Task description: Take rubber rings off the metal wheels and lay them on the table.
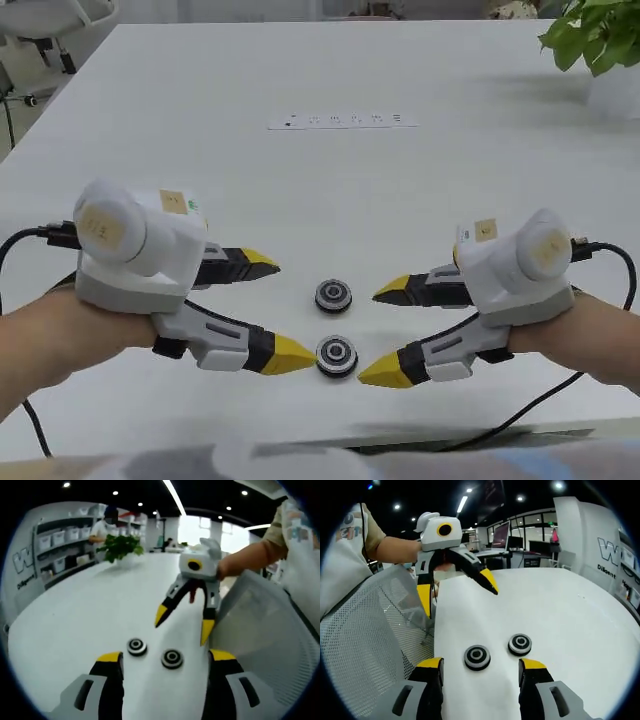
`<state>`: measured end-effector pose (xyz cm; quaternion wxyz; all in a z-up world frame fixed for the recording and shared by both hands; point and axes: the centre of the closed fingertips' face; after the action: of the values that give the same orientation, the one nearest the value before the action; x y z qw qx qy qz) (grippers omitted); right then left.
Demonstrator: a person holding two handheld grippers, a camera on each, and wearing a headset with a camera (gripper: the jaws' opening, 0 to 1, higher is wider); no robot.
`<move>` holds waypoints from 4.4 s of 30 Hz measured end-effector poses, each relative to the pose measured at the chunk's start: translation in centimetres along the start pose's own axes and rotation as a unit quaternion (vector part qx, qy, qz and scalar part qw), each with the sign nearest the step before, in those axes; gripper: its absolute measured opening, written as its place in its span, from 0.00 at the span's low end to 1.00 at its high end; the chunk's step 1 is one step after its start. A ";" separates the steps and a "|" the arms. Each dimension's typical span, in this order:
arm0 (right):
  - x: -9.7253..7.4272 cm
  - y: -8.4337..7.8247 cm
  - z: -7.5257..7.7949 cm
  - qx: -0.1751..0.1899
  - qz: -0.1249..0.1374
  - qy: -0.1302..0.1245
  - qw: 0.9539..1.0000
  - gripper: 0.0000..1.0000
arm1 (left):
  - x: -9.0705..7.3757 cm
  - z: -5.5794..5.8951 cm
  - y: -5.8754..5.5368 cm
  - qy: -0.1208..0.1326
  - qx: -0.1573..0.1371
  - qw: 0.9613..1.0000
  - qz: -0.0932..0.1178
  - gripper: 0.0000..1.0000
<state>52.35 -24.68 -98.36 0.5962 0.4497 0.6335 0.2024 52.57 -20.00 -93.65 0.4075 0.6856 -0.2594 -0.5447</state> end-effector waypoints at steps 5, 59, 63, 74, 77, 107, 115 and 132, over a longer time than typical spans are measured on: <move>0.6 -0.5 0.2 0.001 -0.008 0.009 1.000 0.51 | 1.0 0.1 -0.4 -0.011 -0.004 1.000 -0.006 0.65; 2.8 -2.3 0.1 0.000 -0.033 0.036 0.999 0.24 | 6.3 1.7 -3.8 -0.042 0.037 0.997 -0.048 0.14; 3.0 -2.3 -0.1 -0.004 -0.036 0.040 0.999 0.22 | 6.3 1.6 -3.8 -0.035 0.041 0.998 -0.044 0.14; 2.9 -2.4 -0.3 0.010 -0.028 0.045 0.999 0.19 | 6.3 1.5 -3.8 -0.032 0.038 0.998 -0.037 0.14; 2.9 -2.5 -0.3 0.013 -0.027 0.045 0.999 0.19 | 6.3 1.5 -3.7 -0.032 0.039 0.998 -0.036 0.14; 2.0 -2.9 0.5 0.113 -0.020 0.032 0.993 0.00 | 6.3 1.8 -3.5 -0.027 0.043 0.998 -0.037 0.13; 1.6 -2.4 0.6 0.152 -0.004 0.034 0.988 0.00 | 6.3 1.5 -3.9 -0.025 0.045 0.998 -0.039 0.13; 1.5 -1.8 0.5 0.231 0.029 0.045 0.971 0.00 | 6.5 0.9 -4.4 -0.018 0.043 0.998 -0.045 0.12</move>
<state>52.44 -24.56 -100.76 0.4409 0.5843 0.6756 0.0875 53.11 -23.04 -100.92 0.3478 0.7037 -0.2589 -0.5629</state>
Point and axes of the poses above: the centre of the closed fingertips' face, and the gripper's own axes: x roughly forward along the fingers, z roughly to its right, y roughly out of its top, and after that the axes turned 9 degrees about x, right-handed
